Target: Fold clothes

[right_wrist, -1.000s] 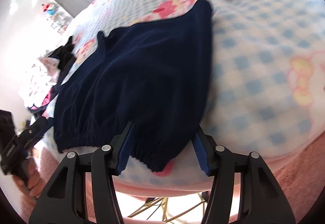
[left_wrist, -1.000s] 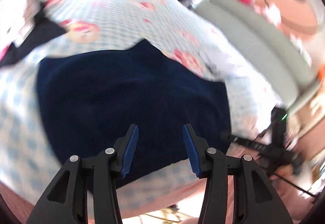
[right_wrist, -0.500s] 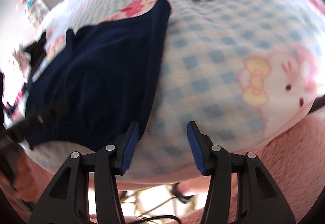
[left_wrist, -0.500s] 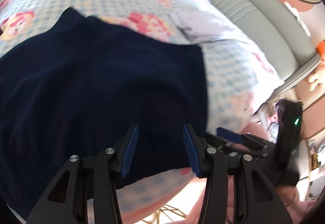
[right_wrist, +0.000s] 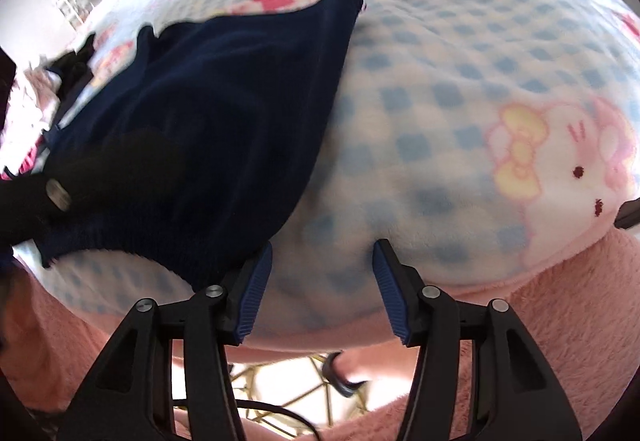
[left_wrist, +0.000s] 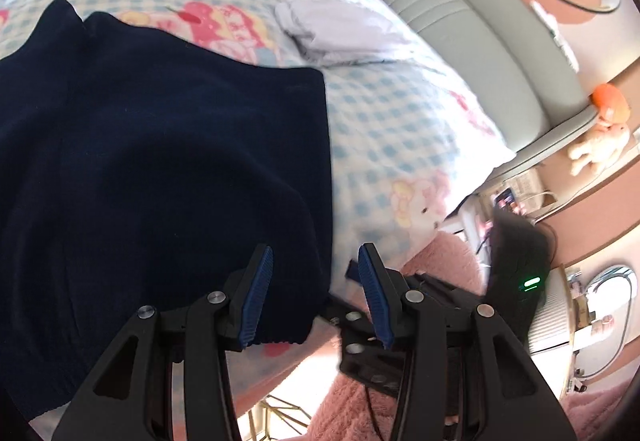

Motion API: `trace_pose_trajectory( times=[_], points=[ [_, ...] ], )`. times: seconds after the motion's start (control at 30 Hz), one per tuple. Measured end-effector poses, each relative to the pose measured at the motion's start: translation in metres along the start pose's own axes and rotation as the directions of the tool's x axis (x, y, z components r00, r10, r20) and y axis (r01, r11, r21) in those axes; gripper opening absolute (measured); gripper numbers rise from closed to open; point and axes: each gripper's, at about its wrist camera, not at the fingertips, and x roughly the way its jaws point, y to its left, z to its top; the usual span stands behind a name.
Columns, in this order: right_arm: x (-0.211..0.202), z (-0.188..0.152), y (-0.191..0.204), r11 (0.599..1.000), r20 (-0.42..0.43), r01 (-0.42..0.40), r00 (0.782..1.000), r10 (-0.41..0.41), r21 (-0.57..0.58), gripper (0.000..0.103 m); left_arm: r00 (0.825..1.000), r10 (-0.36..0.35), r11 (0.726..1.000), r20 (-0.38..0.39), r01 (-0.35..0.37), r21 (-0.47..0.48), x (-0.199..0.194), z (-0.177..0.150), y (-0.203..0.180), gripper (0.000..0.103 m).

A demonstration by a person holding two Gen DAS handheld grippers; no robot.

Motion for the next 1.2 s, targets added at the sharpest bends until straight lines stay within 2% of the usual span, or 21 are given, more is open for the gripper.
trace_pose_trajectory(
  times=[0.13,0.2,0.27,0.33,0.4,0.47,0.53,0.63,0.73,0.83,0.97,1.07,1.13,1.2],
  points=[
    [-0.011,0.004,0.000,0.999,0.037,-0.045,0.998,0.046,-0.012,0.055,0.999,0.028,1.000,-0.031,-0.028,0.004,0.006,-0.004,0.002,0.046],
    [-0.012,0.005,0.004,0.998,0.038,-0.044,0.998,0.046,-0.041,0.054,0.998,0.010,1.000,-0.059,-0.010,0.009,0.009,-0.004,0.003,0.048],
    [-0.010,0.006,0.003,0.996,0.032,-0.077,0.996,0.078,-0.033,0.055,0.994,-0.028,1.000,-0.104,0.028,0.004,0.018,-0.002,0.003,0.055],
    [-0.012,0.001,-0.001,0.993,0.035,-0.118,0.992,0.118,-0.010,0.054,0.991,-0.035,0.999,-0.127,0.037,0.009,0.025,-0.001,0.002,0.055],
    [-0.013,0.001,-0.003,0.992,0.030,-0.123,0.992,0.123,0.008,0.054,0.992,-0.008,1.000,-0.123,0.011,0.022,0.028,0.001,0.002,0.047],
    [-0.015,-0.004,-0.006,0.993,0.027,-0.119,0.993,0.119,0.017,0.054,0.993,0.008,1.000,-0.119,-0.007,0.010,0.027,0.004,0.005,0.021],
    [-0.020,-0.007,-0.007,0.992,0.032,-0.123,0.992,0.122,0.016,0.054,0.993,-0.019,1.000,-0.112,0.017,-0.017,0.021,0.005,0.014,0.014],
    [-0.025,-0.007,-0.011,0.988,0.043,-0.154,0.987,0.153,0.019,0.054,0.998,-0.026,0.999,-0.063,0.023,-0.048,-0.001,0.007,0.028,0.011],
    [-0.023,-0.002,-0.003,0.987,0.040,-0.160,0.986,0.159,0.018,0.055,0.997,-0.070,0.991,0.029,0.073,-0.114,-0.033,0.009,0.047,0.011],
    [-0.015,0.010,0.014,0.989,0.038,-0.149,0.988,0.148,0.004,0.055,0.992,-0.035,0.985,0.123,0.054,-0.161,-0.071,0.006,0.070,0.011],
    [-0.011,0.023,0.040,0.987,0.053,-0.154,0.986,0.157,-0.049,0.055,0.976,-0.002,0.968,0.219,0.057,-0.243,-0.122,-0.010,0.108,0.011],
    [-0.008,0.028,0.049,0.984,0.040,-0.166,0.985,0.169,-0.070,0.055,0.976,-0.020,0.950,0.219,0.087,-0.299,-0.137,-0.021,0.133,0.009],
    [-0.002,0.029,0.049,0.983,0.025,-0.177,0.984,0.178,-0.056,0.055,0.980,-0.019,0.950,0.198,0.079,-0.304,-0.136,-0.024,0.135,0.009],
    [0.003,0.030,0.049,0.981,0.010,-0.187,0.982,0.188,-0.042,0.055,0.984,-0.039,0.958,0.174,0.086,-0.272,-0.128,-0.022,0.127,0.014]
  ],
)
